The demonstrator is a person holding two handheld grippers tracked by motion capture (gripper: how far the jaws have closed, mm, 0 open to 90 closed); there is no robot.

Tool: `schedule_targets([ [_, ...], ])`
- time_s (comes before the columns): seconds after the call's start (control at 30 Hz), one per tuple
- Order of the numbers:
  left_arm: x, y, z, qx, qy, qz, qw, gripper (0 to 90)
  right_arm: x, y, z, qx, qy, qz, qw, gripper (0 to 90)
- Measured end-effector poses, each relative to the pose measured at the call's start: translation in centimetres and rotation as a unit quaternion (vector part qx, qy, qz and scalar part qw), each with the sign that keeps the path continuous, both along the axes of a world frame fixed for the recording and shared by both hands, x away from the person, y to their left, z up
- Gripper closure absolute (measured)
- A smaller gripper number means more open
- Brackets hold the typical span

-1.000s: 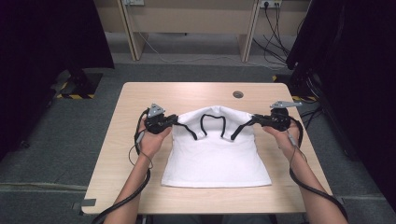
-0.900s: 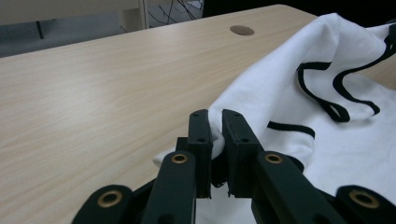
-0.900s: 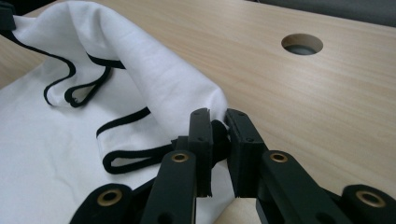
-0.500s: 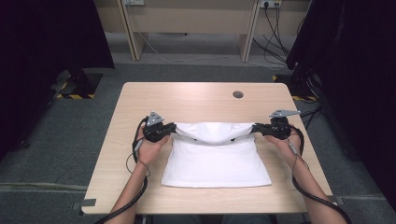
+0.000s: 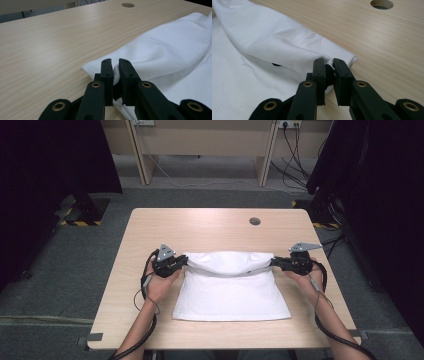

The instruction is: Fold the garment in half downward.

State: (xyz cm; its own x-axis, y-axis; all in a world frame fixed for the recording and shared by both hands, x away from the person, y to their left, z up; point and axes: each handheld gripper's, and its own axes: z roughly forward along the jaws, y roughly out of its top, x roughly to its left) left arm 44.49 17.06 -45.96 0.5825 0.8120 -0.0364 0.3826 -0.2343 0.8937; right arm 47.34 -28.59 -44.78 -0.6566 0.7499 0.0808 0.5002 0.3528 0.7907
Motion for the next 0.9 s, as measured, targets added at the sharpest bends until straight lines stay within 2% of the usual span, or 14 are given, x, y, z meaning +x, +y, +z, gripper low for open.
schedule_targets([
  [0.53, -2.1, 0.0, 0.8, 0.013, -0.021, -0.011, 0.9996, 82.2, -1.5, 0.3, 0.5, -0.012, -0.009, 0.013, 0.9998, 81.0],
  [0.9, -2.8, -0.1, 1.5, 0.011, -0.032, -0.017, 0.9993, 82.4, -2.2, 0.5, 1.0, -0.011, -0.021, 0.016, 0.9996, 81.0],
])
